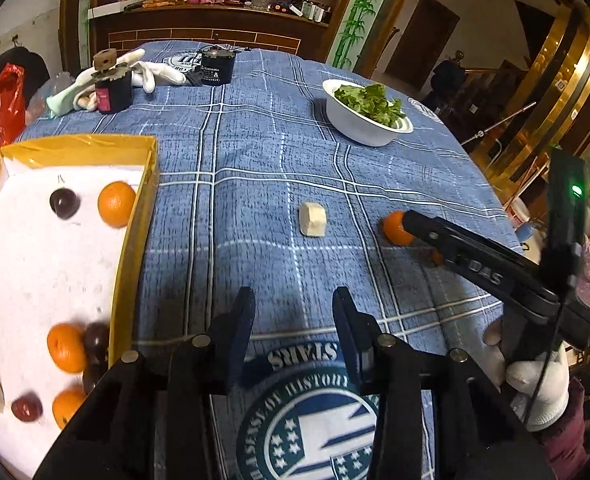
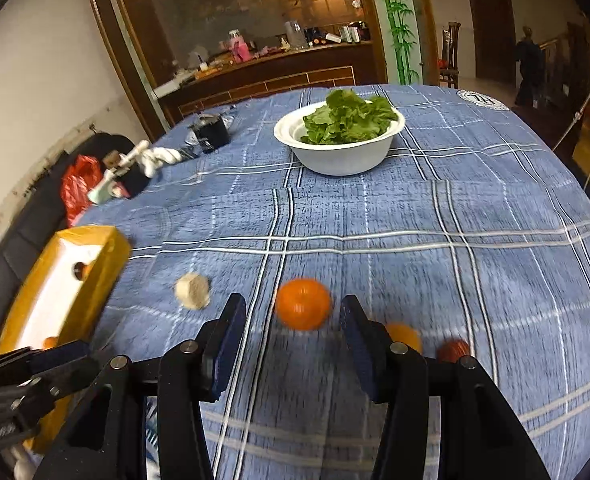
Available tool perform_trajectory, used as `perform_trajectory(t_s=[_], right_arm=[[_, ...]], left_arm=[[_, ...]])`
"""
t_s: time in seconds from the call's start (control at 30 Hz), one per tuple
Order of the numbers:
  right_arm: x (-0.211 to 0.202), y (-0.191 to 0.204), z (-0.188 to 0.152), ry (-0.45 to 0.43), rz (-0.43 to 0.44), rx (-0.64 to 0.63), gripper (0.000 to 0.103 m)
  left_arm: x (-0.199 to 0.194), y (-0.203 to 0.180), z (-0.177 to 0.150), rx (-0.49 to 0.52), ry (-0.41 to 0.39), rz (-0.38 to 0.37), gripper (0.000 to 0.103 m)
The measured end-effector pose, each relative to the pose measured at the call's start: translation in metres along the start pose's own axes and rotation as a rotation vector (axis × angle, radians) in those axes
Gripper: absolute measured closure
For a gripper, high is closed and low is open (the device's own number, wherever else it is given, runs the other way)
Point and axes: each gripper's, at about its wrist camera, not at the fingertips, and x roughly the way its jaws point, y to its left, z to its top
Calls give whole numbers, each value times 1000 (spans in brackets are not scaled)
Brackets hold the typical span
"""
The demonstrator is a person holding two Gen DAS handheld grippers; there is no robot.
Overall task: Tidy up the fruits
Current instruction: 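Carry a white cube over the tray with the left tool while the right tool grasps an orange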
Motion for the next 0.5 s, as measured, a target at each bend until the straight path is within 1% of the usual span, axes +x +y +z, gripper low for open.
perform_trajectory(t_s=[0.13, 0.17, 0.2, 0.23, 0.3, 0.37, 0.5], right_arm=[[27, -3, 4, 45, -8, 23, 50], [30, -3, 3, 50, -1, 26, 53], [30, -2, 2, 41, -8, 11, 61], [30, -1, 2, 44, -16, -5, 66], [30, -3, 2, 42, -1, 4, 66], [28, -7, 2, 38, 10, 15, 66], [24, -13, 2, 33, 32, 41, 66]], left_arm=[[11, -4, 11, 25, 11, 18, 64], [15, -6, 13, 31, 15, 25, 62], [21, -8, 17, 38, 22, 33, 58], [28, -9, 21, 39, 30, 39, 57], [45, -11, 27, 34, 56, 52, 57], [60, -13, 33, 29, 75, 48, 57], [88, -20, 44, 44, 77, 80, 57]])
